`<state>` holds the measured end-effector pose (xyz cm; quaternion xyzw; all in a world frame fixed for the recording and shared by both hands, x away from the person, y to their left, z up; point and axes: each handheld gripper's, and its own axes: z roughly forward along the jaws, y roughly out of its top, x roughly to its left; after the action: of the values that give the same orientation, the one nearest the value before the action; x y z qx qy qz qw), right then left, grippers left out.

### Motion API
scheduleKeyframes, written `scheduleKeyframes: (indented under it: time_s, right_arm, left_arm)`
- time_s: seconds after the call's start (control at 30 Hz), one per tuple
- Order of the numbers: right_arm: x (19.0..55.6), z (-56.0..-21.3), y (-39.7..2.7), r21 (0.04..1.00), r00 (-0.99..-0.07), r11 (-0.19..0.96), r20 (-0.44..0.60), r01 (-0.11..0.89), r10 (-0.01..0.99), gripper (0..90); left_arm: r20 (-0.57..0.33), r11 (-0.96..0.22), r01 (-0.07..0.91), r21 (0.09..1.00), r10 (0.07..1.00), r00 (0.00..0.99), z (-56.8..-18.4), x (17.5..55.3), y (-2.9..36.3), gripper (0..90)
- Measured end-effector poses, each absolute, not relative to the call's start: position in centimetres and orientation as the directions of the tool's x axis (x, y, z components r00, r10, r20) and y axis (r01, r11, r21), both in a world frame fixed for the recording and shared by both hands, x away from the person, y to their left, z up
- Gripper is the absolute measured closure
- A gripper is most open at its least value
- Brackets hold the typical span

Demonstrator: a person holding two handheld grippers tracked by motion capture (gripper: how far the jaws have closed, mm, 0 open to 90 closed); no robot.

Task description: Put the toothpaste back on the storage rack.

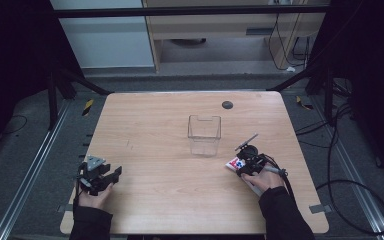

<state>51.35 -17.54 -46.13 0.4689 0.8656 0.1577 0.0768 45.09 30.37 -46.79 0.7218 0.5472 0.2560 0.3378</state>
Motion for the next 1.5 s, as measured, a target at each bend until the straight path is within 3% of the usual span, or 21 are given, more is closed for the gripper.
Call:
scheduleKeyframes:
  time_s: [0.23,0.47,1.0,1.5]
  right_arm:
    - [50.6,-45.5,-18.4,0.391,-0.540,0.485,0.036,0.782,0.841,70.6]
    - [49.4,-43.5,-19.2,0.511,-0.535,0.433,0.064,0.743,0.843,72.0]
    - [49.3,-39.1,-18.7,0.799,-0.512,0.223,0.121,0.559,0.851,72.7]
    - [50.4,-36.2,-18.1,0.920,-0.474,0.053,0.151,0.389,0.867,72.6]
  left_arm:
    - [0.002,-0.174,0.616,0.768,0.963,0.269,-46.8,45.1,30.4,51.3]
    - [0.001,-0.172,0.615,0.769,0.963,0.268,-46.7,45.1,30.3,51.3]
    - [0.004,-0.173,0.610,0.773,0.963,0.269,-46.7,45.0,30.2,51.3]
    - [0.012,-0.171,0.601,0.781,0.966,0.260,-46.5,45.0,30.3,51.7]
